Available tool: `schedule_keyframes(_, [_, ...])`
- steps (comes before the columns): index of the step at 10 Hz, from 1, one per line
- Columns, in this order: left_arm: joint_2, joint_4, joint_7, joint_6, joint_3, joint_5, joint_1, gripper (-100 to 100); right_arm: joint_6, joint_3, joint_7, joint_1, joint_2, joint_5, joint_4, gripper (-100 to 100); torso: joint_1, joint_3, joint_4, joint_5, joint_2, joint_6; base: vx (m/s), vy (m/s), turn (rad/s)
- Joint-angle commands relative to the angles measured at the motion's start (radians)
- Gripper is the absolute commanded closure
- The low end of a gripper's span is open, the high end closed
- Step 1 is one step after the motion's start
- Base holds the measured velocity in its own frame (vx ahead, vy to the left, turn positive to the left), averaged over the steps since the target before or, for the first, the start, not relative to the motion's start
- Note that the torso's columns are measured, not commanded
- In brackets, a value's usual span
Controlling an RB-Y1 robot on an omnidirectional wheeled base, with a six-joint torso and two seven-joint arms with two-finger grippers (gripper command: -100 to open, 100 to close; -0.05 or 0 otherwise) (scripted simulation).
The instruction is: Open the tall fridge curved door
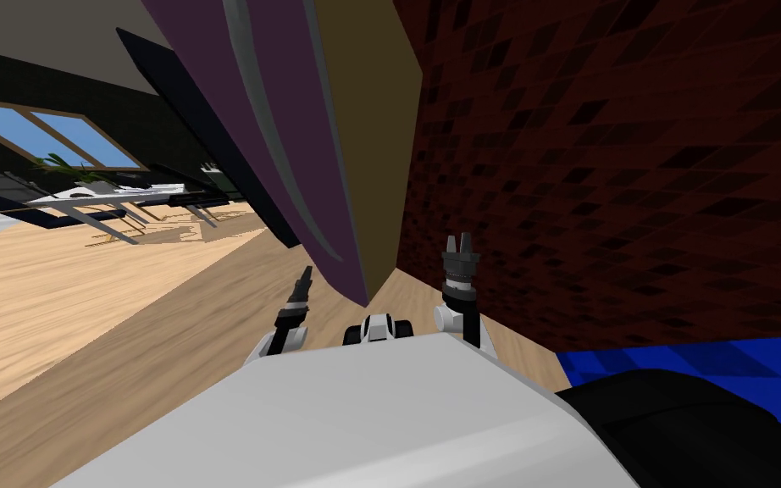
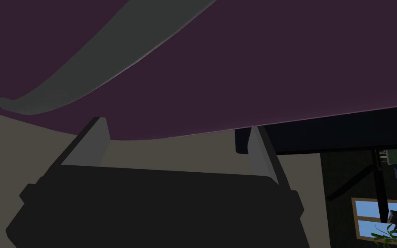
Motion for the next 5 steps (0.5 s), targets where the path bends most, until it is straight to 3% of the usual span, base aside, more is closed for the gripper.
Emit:
schedule_keyframes(1, [-0.012,0.071,-0.024,-0.026,0.009,-0.009,-0.021,-100,0.0,0.0,0.0,0.0,0.0,0.0,0.0,0,0.0,0.0,0.0,0.0,0.0,0.0,0.071,-0.03,0.024])
schedule_keyframes(5, [-0.042,0.175,-0.058,-0.057,0.025,-0.023,-0.055,-100,0.0,0.0,0.0,0.0,0.0,0.0,0.0,0,0.001,0.0,0.0,0.0,0.001,0.0,0.082,-0.039,0.023])
